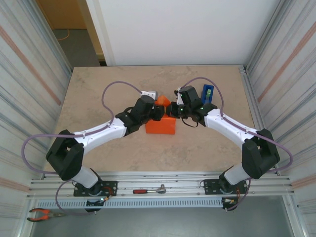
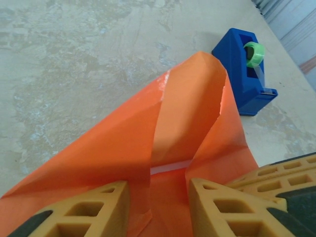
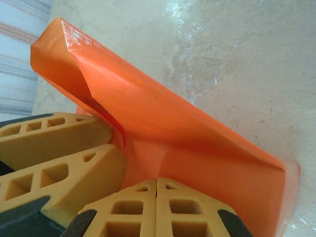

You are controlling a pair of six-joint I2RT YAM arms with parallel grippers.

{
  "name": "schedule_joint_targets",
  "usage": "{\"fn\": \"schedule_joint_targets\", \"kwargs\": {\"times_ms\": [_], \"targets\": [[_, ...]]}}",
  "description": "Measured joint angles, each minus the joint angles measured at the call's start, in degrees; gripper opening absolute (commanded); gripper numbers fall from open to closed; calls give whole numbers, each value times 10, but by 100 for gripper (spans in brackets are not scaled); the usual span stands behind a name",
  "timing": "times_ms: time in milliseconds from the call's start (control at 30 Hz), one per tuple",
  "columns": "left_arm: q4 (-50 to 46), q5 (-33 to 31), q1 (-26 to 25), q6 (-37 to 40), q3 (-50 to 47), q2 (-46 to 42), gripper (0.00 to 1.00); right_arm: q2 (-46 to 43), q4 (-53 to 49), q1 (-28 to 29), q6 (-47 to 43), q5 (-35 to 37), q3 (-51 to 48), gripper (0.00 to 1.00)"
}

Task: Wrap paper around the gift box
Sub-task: Fold the seventh fold of the wrapping paper on the gift box.

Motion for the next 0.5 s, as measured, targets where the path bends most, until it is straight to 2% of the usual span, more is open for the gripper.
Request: {"fn": "schedule_joint_targets", "kwargs": {"times_ms": [233, 500], "targets": [[6, -64, -24, 24, 0, 11, 36, -3, 7, -8, 18, -19, -5, 0], [24, -116, -40, 49, -3, 24, 33, -8, 26, -45, 59, -100, -19, 0]]}}
